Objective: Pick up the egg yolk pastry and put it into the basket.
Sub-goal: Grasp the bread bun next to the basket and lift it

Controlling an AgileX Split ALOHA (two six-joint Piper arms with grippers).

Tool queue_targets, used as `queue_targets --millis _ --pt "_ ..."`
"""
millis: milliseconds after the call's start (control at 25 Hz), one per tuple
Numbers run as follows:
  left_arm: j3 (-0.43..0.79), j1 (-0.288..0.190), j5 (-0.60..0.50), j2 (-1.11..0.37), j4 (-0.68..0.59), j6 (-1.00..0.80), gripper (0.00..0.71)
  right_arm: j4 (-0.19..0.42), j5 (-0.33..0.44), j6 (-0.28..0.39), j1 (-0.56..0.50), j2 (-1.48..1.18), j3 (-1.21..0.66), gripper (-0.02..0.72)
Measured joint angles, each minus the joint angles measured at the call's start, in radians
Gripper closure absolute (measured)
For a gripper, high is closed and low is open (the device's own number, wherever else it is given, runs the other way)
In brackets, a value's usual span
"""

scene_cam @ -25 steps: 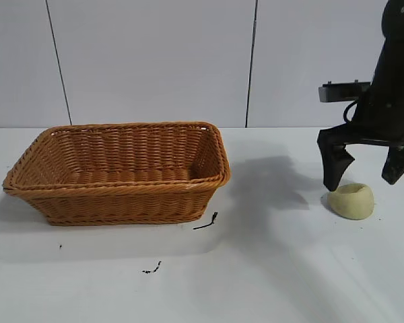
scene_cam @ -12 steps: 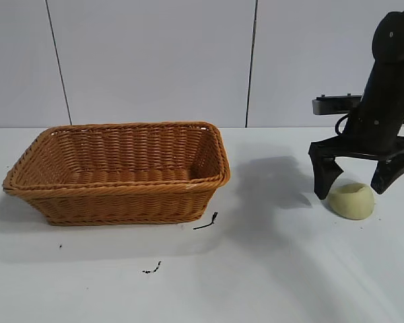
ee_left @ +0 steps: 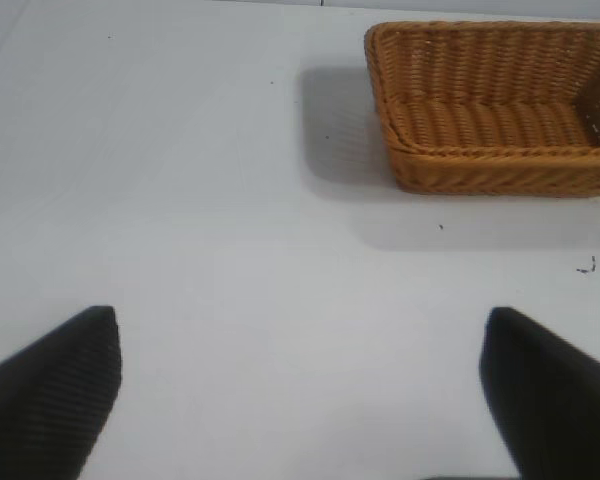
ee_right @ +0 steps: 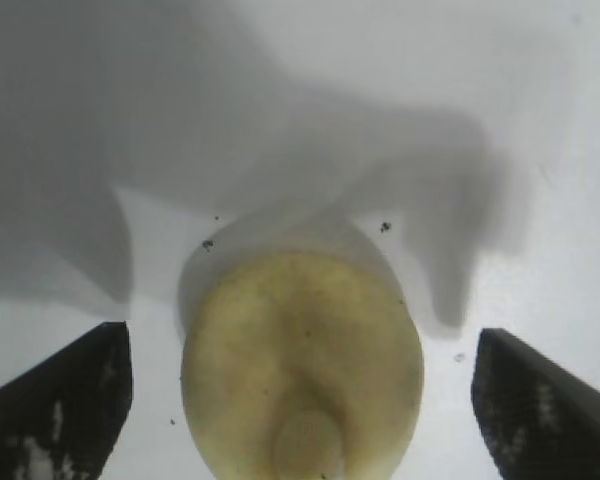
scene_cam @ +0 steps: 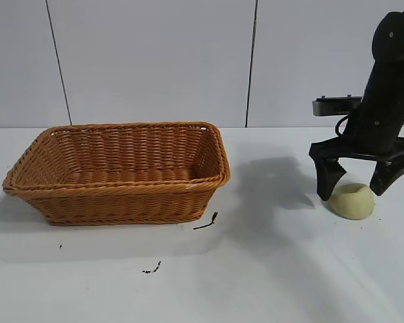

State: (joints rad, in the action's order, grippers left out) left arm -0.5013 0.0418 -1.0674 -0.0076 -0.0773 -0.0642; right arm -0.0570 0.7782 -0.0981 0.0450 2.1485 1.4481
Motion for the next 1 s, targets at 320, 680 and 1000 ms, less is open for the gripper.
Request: queue_targets --millis 320,680,1000 --pt "0.000 0.000 0.000 0.000 0.000 0.000 0.014 -0.001 -0.008 -0.013 0.000 0.000 0.000 0.075" --pt "0.000 0.000 0.000 0.000 0.000 0.000 0.014 -0.005 0.012 -0.015 0.000 0.025 0.000 0.075" --pt "0.000 0.000 0.000 0.000 0.000 0.000 0.014 -0.007 0.042 -0.016 0.000 0.025 0.000 0.348"
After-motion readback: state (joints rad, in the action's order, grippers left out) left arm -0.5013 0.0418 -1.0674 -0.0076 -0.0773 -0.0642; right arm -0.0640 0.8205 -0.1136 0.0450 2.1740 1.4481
